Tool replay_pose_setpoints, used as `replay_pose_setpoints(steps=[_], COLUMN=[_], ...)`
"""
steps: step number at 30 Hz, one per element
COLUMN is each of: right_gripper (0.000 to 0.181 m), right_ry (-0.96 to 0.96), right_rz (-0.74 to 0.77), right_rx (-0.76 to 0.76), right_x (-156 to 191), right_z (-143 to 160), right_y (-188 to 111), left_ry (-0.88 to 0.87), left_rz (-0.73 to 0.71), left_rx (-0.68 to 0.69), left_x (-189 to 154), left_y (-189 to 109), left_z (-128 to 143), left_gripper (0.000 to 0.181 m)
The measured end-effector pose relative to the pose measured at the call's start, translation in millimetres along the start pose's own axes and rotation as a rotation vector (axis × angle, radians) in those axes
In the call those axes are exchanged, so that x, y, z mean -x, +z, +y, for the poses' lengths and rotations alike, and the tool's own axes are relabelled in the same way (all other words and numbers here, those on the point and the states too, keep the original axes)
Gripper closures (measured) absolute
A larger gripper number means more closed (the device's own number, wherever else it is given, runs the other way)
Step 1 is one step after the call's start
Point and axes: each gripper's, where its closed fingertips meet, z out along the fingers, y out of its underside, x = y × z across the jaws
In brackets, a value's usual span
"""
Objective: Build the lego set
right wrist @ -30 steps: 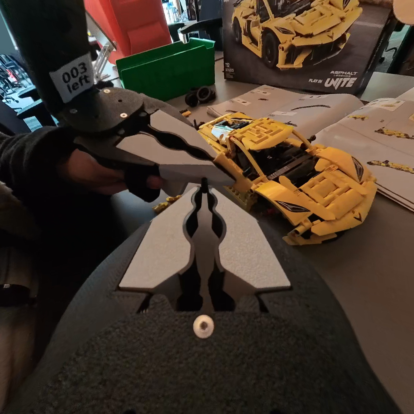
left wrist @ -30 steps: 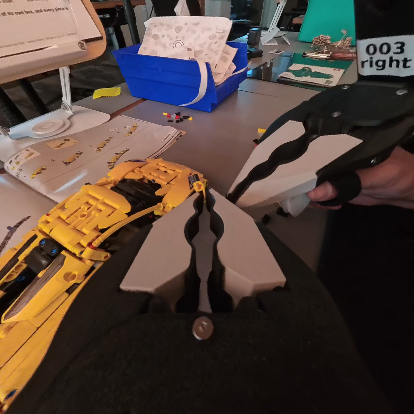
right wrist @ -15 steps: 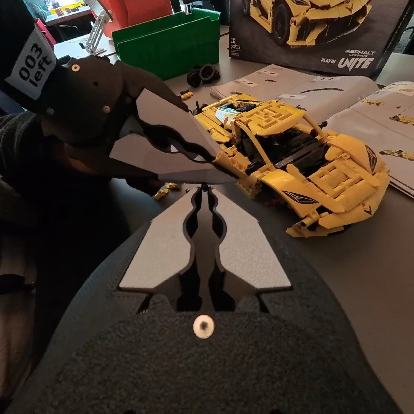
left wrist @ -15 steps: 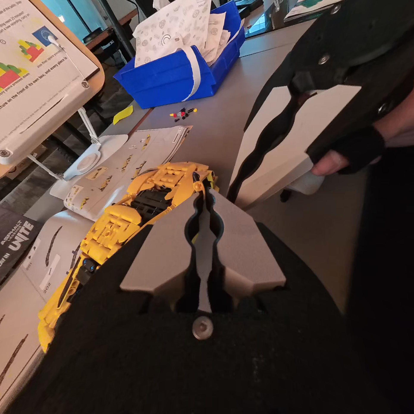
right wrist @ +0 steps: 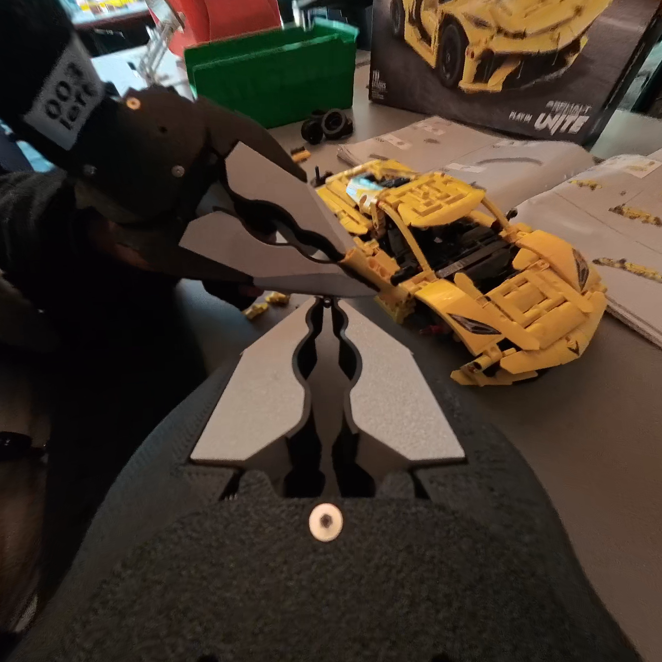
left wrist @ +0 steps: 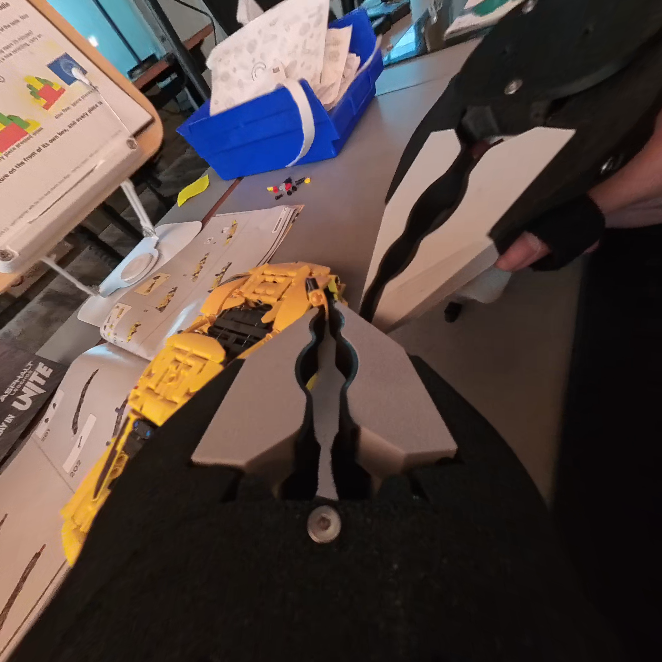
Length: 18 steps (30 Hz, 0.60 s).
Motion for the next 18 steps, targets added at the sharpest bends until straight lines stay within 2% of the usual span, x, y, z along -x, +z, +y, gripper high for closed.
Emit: replay_pose_setpoints(steps=[2, 6, 11, 18], right_gripper=[0.176, 0.177, 0.177, 0.177], right_ry=[-0.019, 0.023, -0.099, -0.216], right_rz=[0.027, -0.005, -0.063, -0.161], right_rx=[-0.057, -0.184, -0.100, -0.027], right_x=[-6, -11, 5, 22], right_z=[-12, -41, -33, -27], right_y=[-11, -33, -29, -38], left_ry=[0.002, 0.120, 0.267, 0.285], left_rz=[0.007, 0.028, 0.100, 0.220], left_rx=[-0.057, -0.143, -0.199, -0.239], left_x=[7, 5, -20, -41], left_y=[-8, -18, -23, -32], left_z=[-5, -16, -24, -29], left_gripper=[0.181, 0.181, 0.181, 0.181])
